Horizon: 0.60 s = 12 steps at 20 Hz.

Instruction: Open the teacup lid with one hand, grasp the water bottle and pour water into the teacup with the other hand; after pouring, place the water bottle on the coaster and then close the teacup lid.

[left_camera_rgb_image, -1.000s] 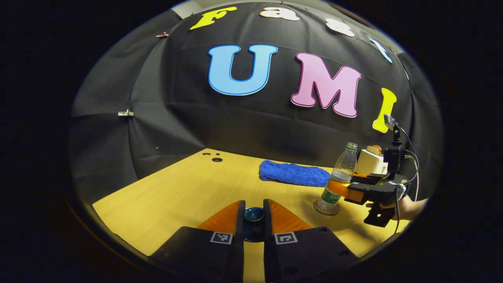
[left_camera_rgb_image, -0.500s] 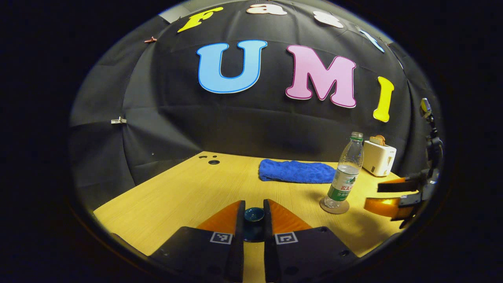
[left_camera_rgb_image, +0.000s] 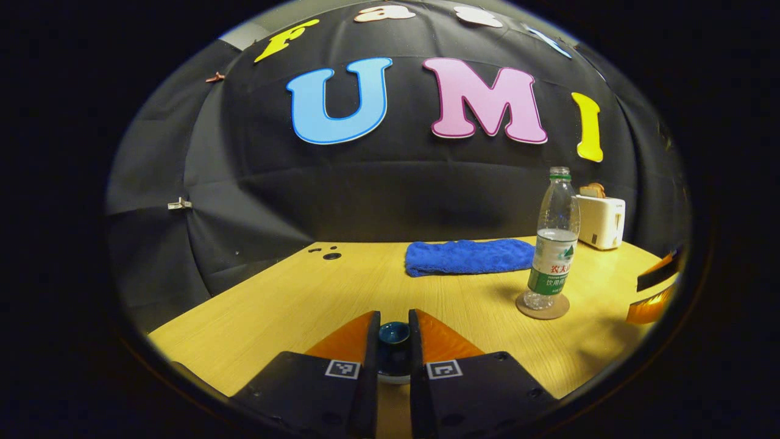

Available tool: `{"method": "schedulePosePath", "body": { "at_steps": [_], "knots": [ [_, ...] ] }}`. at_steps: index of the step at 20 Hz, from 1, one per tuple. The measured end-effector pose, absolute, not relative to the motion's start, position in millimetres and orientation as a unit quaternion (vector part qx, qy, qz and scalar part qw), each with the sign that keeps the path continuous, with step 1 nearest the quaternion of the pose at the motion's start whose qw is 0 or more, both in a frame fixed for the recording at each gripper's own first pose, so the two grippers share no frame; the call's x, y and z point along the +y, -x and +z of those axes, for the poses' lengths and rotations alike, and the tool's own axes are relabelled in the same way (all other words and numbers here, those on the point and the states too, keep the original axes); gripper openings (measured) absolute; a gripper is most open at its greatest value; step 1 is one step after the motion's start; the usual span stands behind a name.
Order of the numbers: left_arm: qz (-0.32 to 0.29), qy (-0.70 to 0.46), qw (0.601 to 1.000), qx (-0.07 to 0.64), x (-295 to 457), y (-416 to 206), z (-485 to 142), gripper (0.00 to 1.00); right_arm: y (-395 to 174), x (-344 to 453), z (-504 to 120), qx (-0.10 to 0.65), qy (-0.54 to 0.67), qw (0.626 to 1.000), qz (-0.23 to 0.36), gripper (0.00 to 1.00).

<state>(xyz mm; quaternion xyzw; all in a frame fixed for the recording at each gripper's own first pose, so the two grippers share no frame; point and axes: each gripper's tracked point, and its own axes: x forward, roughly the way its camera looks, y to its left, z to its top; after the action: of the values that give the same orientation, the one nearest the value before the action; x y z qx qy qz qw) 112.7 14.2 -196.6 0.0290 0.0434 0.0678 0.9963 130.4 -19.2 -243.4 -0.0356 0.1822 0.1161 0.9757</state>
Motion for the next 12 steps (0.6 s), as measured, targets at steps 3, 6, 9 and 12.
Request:
{"method": "schedulePosePath", "body": {
  "at_steps": [3, 6, 9, 12],
  "knots": [
    [0.066, -0.034, 0.996, 0.052, 13.6, -114.2, -203.6, 0.25, -130.4, -18.5, -239.9, 0.178, 0.03, 0.976, 0.122, 0.99],
    [0.065, -0.043, 0.995, 0.058, 13.6, -117.1, -208.4, 0.27, -130.6, -17.4, -243.8, 0.186, 0.02, 0.975, 0.12, 0.99],
    [0.067, -0.046, 0.995, 0.058, 13.7, -117.7, -208.0, 0.29, -134.2, -26.3, -245.1, 0.18, 0.053, 0.976, 0.113, 0.99],
    [0.06, -0.044, 0.995, 0.059, 10.7, -114.7, -206.3, 0.35, -136.6, -28.1, -240.4, 0.177, 0.046, 0.977, 0.114, 0.99]
  ]
}}
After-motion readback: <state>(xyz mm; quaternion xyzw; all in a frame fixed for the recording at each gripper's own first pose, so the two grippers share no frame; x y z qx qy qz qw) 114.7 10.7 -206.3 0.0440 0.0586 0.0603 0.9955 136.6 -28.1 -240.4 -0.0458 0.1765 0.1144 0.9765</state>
